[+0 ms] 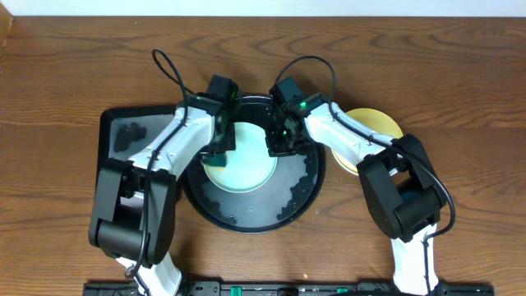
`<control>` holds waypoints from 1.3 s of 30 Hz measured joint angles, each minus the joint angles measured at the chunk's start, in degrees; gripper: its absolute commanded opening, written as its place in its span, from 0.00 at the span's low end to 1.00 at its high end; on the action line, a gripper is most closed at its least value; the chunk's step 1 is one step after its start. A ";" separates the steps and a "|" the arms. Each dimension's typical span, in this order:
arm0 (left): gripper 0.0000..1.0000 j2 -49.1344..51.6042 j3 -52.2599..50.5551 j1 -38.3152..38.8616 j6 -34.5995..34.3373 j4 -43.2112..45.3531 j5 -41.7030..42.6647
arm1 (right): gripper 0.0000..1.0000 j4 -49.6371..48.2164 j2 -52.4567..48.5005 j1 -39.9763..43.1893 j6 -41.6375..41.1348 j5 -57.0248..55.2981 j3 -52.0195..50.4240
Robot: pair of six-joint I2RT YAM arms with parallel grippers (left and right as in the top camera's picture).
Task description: Clean dirty plates on tray and stack at the side
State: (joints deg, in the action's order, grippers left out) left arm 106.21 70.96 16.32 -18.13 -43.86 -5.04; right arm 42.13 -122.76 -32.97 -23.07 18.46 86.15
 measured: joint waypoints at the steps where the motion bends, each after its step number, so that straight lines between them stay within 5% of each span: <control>1: 0.08 -0.15 0.50 -0.09 -0.17 -1.36 -0.48 | 0.01 0.00 0.00 0.00 0.00 0.00 0.00; 17: 0.07 -10.54 2.62 -4.33 -1.40 -9.09 -3.41 | 0.01 3.54 5.20 -0.50 1.68 -5.73 -1.05; 27: 0.07 -10.54 2.64 -5.18 -1.62 -9.05 -3.50 | 0.01 10.05 20.87 -7.41 2.67 -31.47 -1.03; 39: 0.07 -10.54 2.67 -7.65 -2.12 -9.05 -3.50 | 0.01 14.67 23.91 -19.91 -0.94 -65.44 -1.03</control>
State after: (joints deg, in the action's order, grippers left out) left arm 95.68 73.63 8.67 -20.25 -52.90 -8.54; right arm 56.80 -98.85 -52.88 -24.01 -46.98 85.12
